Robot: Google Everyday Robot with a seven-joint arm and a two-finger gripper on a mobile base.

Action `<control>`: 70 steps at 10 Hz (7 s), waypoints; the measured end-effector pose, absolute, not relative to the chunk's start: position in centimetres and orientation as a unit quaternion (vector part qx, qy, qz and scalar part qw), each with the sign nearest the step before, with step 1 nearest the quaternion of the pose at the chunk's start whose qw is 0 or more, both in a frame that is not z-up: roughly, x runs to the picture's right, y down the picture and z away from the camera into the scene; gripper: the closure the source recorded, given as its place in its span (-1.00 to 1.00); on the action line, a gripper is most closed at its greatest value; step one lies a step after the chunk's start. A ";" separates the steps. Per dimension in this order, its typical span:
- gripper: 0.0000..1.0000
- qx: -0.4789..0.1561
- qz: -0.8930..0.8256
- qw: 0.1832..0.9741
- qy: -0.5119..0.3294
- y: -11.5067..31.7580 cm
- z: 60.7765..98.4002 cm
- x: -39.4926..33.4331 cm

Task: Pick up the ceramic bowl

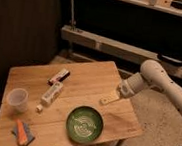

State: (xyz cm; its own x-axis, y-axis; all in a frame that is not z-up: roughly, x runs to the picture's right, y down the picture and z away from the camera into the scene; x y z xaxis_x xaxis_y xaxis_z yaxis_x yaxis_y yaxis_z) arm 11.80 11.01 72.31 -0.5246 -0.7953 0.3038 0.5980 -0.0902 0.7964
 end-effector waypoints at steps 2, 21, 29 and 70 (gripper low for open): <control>-0.60 0.079 -0.728 0.494 -0.469 12.4 73.8 10.6; 0.40 0.033 -0.697 0.414 -0.585 22.6 80.2 3.7; 1.00 0.034 -0.685 0.449 -0.573 25.1 82.7 4.8; 0.81 0.028 -0.682 0.444 -0.580 25.7 82.8 3.5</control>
